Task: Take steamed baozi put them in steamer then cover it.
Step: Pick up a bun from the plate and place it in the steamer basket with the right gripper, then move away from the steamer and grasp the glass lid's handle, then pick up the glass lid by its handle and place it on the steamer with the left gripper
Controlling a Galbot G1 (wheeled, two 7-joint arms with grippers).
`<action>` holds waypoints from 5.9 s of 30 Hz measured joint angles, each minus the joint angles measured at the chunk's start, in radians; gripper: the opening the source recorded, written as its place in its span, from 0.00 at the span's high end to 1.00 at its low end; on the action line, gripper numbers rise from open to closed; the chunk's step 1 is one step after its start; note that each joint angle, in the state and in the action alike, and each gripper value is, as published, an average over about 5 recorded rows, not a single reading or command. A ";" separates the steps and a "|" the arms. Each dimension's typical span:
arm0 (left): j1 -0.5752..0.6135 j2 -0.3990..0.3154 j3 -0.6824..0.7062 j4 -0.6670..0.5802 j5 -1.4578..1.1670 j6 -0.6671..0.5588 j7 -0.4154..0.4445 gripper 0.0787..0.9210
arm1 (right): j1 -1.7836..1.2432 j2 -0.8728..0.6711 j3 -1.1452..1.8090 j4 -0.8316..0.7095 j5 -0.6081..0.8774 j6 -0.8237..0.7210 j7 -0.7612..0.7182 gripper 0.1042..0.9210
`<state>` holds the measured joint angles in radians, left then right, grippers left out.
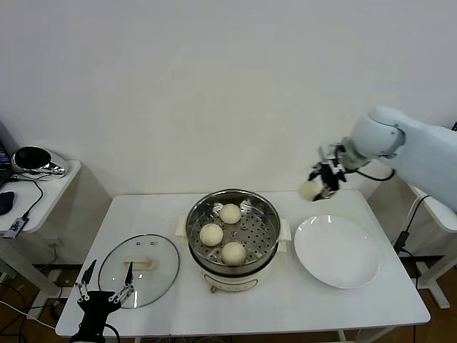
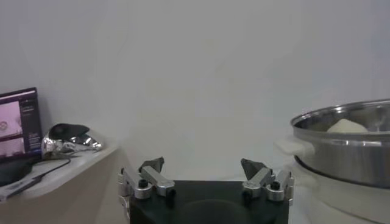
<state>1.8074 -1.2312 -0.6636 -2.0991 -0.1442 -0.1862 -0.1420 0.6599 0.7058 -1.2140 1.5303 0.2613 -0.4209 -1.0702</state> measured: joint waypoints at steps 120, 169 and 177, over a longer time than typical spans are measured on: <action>-0.371 0.118 0.020 0.530 1.347 -0.074 -0.046 0.12 | -2.259 0.680 2.285 0.451 -0.048 0.520 1.060 0.12; -0.462 0.160 0.051 0.582 1.194 -0.016 -0.116 0.91 | -2.308 0.721 2.244 0.451 -0.114 0.543 1.056 0.12; -0.396 0.233 -0.046 0.403 1.121 0.054 -0.065 0.91 | -2.322 0.732 2.222 0.470 -0.132 0.551 1.048 0.12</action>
<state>1.4112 -0.9984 -0.7094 -1.6963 0.9766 -0.1320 -0.2071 -1.6624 1.4383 1.0085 2.0000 0.1297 0.1296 -0.0226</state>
